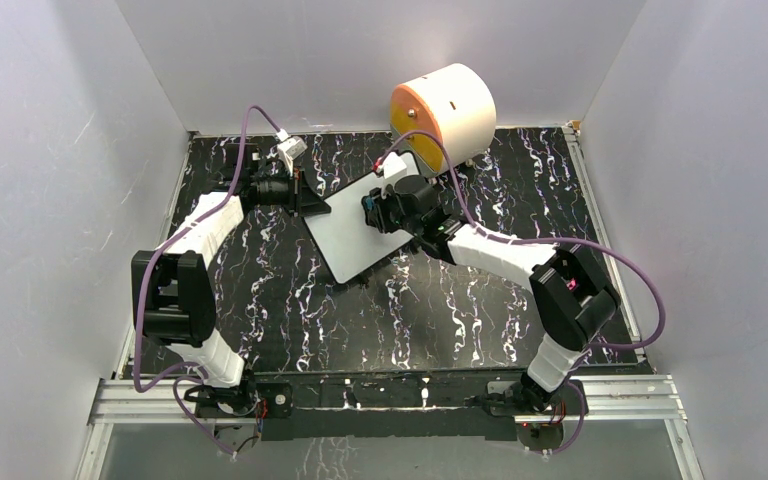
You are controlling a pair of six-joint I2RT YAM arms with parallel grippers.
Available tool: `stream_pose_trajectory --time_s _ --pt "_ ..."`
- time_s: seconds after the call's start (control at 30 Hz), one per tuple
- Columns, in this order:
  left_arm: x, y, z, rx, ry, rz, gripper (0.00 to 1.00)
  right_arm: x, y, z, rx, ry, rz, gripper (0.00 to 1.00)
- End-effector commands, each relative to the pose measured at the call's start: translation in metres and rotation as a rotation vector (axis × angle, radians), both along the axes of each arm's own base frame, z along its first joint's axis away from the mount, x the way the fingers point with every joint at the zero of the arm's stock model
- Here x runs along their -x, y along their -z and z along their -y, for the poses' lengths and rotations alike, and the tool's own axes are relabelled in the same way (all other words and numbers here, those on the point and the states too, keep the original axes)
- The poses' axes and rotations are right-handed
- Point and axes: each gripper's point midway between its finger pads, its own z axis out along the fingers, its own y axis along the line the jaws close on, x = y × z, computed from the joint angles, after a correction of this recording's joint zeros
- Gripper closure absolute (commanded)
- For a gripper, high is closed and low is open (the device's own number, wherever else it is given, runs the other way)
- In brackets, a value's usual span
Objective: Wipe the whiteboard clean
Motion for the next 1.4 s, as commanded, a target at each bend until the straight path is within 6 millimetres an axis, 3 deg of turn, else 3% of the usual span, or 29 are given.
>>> stream_pose_trajectory --time_s 0.0,0.2,0.37,0.53,0.57,0.7,0.8,0.83,1.03,1.37 --pt "0.022 0.003 0.012 0.032 0.078 -0.063 1.0 -0.008 0.016 0.005 0.034 0.03 -0.006 0.85" --pt "0.022 0.003 0.013 0.035 0.083 -0.061 1.0 0.015 0.059 0.034 0.089 0.067 -0.066 0.85" --pt "0.021 0.003 0.013 0.036 0.083 -0.061 1.0 0.014 0.055 0.05 0.078 0.101 -0.057 0.85" --pt "0.021 0.004 0.012 0.033 0.079 -0.065 1.0 0.001 0.02 0.044 0.043 0.095 0.011 0.85" --pt "0.021 0.003 0.012 0.032 0.078 -0.064 1.0 -0.002 0.008 0.041 0.029 0.089 0.032 0.85" --pt "0.022 0.003 0.012 0.026 0.075 -0.059 1.0 -0.005 -0.074 0.026 -0.101 0.039 0.154 0.85" --pt "0.021 0.004 0.012 0.027 0.075 -0.061 1.0 -0.008 -0.109 0.021 -0.153 0.027 0.217 0.84" --pt "0.021 0.004 0.012 0.027 0.074 -0.063 1.0 -0.012 -0.11 0.019 -0.15 0.027 0.224 0.84" --pt "0.02 0.004 0.011 0.018 0.066 -0.058 1.0 -0.023 -0.085 0.009 -0.123 0.021 0.193 0.85" --pt "0.019 0.001 0.011 0.021 0.064 -0.053 1.0 -0.007 -0.003 0.032 -0.014 0.057 0.089 0.86"
